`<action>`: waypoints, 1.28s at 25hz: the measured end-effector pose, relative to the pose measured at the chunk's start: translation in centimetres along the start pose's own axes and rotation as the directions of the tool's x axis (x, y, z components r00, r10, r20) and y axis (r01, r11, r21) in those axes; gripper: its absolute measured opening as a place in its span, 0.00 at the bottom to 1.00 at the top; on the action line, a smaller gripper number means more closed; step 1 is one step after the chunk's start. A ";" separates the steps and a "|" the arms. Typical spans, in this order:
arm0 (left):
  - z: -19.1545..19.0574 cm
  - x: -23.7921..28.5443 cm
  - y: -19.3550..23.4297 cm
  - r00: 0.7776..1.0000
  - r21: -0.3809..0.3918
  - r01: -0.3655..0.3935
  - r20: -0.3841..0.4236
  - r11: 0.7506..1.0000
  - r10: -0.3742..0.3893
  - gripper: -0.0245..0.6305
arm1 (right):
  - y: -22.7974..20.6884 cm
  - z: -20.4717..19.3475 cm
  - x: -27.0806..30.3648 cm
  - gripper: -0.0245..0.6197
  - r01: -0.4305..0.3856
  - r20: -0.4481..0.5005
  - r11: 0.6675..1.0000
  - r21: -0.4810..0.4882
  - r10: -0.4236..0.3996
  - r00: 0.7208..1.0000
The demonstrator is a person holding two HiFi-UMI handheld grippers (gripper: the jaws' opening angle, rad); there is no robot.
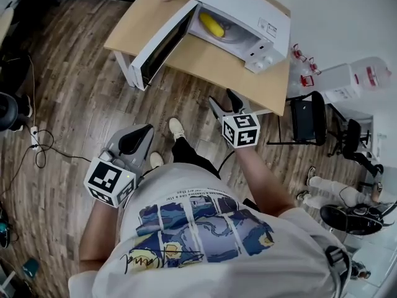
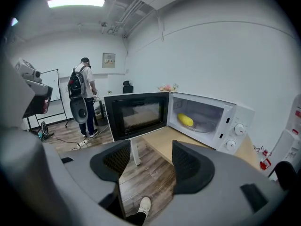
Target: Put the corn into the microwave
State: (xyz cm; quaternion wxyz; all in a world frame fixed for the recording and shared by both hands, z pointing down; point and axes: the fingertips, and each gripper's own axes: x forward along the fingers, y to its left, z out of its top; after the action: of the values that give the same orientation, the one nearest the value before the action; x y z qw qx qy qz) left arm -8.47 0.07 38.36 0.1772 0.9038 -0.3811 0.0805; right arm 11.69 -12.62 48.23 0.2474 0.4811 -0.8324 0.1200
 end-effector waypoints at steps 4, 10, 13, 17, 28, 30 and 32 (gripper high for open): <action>-0.4 -0.4 -0.3 1.000 0.001 0.007 0.000 1.000 -0.007 0.05 | 1.8 -0.2 -1.5 0.46 -0.023 0.007 1.000 0.005 0.023 1.000; -0.6 -0.8 -0.8 1.000 0.006 0.015 0.006 1.000 -0.015 0.05 | 3.2 0.0 -3.1 0.45 -0.040 0.016 0.999 0.002 0.040 0.999; -0.6 -1.0 -1.0 1.000 0.011 0.016 0.010 1.000 -0.016 0.05 | 3.5 0.2 -3.7 0.45 -0.041 0.023 0.999 -0.002 0.041 0.999; -0.6 -1.3 -1.1 1.000 0.009 0.011 0.016 1.000 -0.011 0.05 | 3.8 0.2 -4.0 0.45 -0.043 0.025 0.999 -0.014 0.043 0.999; -1.1 -1.9 -1.2 1.000 0.003 0.003 0.020 1.000 -0.003 0.05 | 5.0 0.5 -4.4 0.45 -0.057 0.033 0.997 -0.042 0.059 0.998; -1.1 -1.9 -1.2 1.000 0.004 0.004 0.021 1.000 -0.004 0.05 | 5.0 0.5 -4.4 0.45 -0.055 0.034 0.998 -0.038 0.057 0.998; -1.1 -1.8 -1.3 1.000 0.006 0.006 0.022 1.000 -0.007 0.05 | 5.0 0.5 -4.5 0.45 -0.051 0.037 0.998 -0.039 0.053 0.998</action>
State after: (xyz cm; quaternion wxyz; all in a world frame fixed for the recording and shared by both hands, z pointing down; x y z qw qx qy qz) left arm -8.83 2.56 38.54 0.1708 0.9063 -0.3799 0.0710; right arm 9.13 -6.95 45.63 0.2375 0.4568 -0.8512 0.1016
